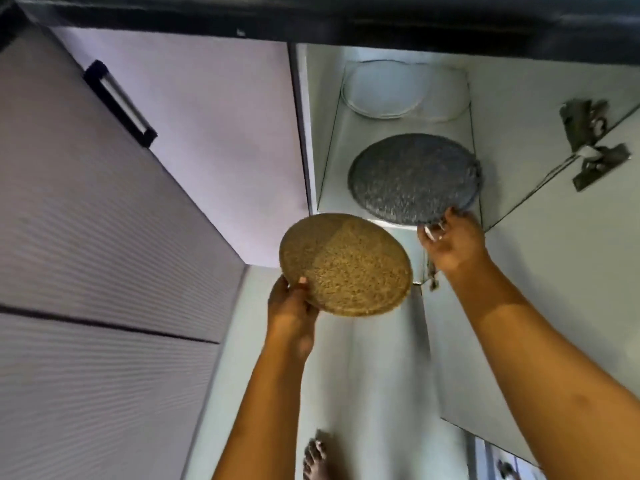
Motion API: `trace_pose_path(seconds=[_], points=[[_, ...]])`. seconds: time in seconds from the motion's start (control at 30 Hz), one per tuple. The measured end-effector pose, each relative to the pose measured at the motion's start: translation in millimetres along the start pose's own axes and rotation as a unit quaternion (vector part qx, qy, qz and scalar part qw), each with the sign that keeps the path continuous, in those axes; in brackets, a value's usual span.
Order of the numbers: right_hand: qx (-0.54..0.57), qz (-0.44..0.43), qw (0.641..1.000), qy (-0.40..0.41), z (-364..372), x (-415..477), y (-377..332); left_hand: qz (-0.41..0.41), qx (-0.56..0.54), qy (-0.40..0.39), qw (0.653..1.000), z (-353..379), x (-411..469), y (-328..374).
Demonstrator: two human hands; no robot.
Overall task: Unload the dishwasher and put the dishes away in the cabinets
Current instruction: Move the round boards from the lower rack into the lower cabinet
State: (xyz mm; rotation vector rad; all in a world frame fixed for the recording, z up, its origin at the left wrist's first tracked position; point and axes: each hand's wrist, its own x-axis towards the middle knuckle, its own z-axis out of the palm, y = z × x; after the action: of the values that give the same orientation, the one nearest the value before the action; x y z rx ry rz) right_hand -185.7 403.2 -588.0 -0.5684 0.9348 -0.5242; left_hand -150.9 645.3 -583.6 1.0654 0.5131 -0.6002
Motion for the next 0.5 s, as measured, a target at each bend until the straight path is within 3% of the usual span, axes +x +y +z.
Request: trace_pose_path(seconds=[0.2, 0.5], points=[[-0.031, -0.037, 0.999, -0.01, 50, 57, -11, -0.012, 0.024, -0.069, 0.997, 42, 26, -4], [-0.104, -0.059, 0.992, 0.05, 104, 119, 6, -0.028, -0.007, -0.049, 0.998, 58, 53, -3]])
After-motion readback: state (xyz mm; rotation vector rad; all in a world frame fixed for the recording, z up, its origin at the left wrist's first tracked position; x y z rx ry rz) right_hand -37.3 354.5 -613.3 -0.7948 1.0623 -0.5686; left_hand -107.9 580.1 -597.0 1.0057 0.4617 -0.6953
